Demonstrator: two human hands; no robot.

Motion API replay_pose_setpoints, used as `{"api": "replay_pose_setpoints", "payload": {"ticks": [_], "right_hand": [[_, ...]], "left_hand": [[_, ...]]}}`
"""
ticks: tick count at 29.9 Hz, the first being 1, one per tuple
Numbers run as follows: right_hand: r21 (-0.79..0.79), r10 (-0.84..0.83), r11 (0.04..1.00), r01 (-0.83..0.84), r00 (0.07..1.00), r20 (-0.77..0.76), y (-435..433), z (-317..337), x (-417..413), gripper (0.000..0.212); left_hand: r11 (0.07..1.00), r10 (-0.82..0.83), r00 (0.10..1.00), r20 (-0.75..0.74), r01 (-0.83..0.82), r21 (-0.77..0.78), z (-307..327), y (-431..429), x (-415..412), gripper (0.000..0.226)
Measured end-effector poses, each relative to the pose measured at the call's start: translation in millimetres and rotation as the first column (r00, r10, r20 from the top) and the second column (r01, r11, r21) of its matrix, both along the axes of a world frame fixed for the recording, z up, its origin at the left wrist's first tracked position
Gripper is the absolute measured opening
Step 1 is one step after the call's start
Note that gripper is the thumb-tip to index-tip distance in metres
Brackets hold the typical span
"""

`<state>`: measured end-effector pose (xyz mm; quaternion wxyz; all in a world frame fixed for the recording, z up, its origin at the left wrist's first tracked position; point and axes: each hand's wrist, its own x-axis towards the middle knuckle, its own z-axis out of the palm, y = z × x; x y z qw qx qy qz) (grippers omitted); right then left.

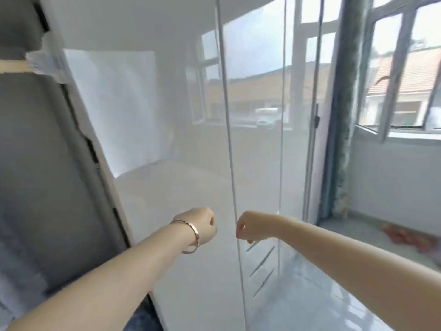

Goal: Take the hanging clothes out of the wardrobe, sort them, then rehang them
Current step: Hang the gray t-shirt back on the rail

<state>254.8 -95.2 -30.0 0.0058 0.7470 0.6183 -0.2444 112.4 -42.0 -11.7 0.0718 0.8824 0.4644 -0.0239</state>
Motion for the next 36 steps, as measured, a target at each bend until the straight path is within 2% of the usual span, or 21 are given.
{"api": "replay_pose_setpoints", "payload": {"ticks": [4,9,14,19,21,24,28,33,36], "right_hand": [[0.043,-0.301,0.953,0.301,0.953,-0.011,-119,-40,125,0.031],[0.009,-0.575,0.818,0.575,0.817,0.048,-288,-91,257,0.035],[0.018,-0.783,0.622,0.782,0.622,0.028,-446,-130,342,0.032],[-0.096,-0.926,0.377,0.921,0.374,-0.052,-570,-167,403,0.031],[-0.110,-0.969,0.240,0.965,0.231,-0.089,-612,-184,422,0.029],[-0.074,-0.989,0.002,0.997,-0.009,-0.145,-667,-211,445,0.028],[-0.083,-0.945,-0.269,0.960,-0.280,-0.172,-720,-239,461,0.028],[-0.147,-0.859,-0.474,0.868,-0.492,-0.139,-770,-292,483,0.029],[-0.173,-0.844,-0.505,0.846,-0.526,-0.108,-791,-322,502,0.030]], "left_hand": [[0.965,-0.253,0.967,-0.015,0.251,-0.082,-49,-70,130,0.017],[0.868,-0.478,0.878,0.032,0.477,-0.137,-102,-181,295,0.017],[0.729,-0.674,0.738,0.026,0.671,-0.133,-139,-308,427,0.017],[0.561,-0.823,0.567,0.021,0.819,-0.118,-168,-411,517,0.019],[0.472,-0.881,0.472,-0.032,0.874,-0.112,-181,-443,551,0.020],[0.290,-0.952,0.279,-0.126,0.953,-0.084,-197,-483,606,0.023],[0.173,-0.982,0.157,-0.106,0.971,-0.165,-220,-529,677,0.019],[0.046,-0.993,0.016,-0.117,0.966,-0.255,-266,-589,744,0.019],[0.029,-0.993,-0.003,-0.119,0.963,-0.268,-287,-622,772,0.026]]}}
